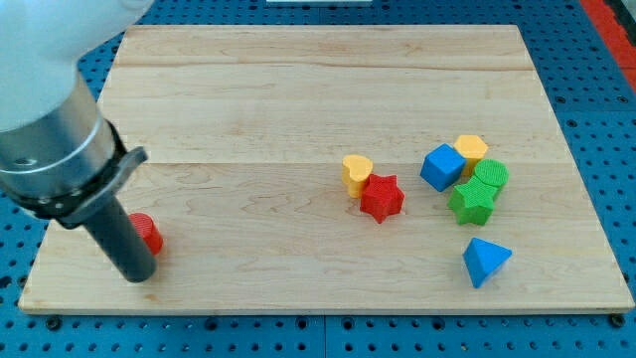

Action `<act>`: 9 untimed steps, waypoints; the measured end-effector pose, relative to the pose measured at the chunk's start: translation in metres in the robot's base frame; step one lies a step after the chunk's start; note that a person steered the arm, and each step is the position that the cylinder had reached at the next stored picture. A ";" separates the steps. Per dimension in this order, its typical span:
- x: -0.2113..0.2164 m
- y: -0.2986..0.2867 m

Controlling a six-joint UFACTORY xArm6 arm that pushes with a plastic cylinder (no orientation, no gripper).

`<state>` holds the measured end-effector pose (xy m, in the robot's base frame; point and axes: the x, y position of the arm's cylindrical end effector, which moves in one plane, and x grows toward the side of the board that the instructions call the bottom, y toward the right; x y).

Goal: Push the red star to the top right of red circle

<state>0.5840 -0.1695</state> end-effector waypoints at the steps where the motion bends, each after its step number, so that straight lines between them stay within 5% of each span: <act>1: -0.009 0.001; 2: -0.021 -0.016; 5: -0.044 0.228; 9: -0.103 0.272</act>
<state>0.4815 0.1020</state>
